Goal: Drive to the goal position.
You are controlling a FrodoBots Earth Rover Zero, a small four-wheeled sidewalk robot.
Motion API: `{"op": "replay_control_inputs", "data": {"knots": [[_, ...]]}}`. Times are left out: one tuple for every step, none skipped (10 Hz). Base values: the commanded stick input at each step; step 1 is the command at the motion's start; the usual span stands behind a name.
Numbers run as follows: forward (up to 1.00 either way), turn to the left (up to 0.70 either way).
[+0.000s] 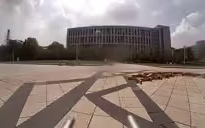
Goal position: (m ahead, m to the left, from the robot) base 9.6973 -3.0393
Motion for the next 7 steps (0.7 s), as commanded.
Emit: {"op": "replay_control_inputs", "data": {"knots": [[0.05,0.0],[0.05,0.0],[0.05,0.0],[0.05,0.0],[0.05,0.0],[0.05,0.0],[0.05,0.0]]}}
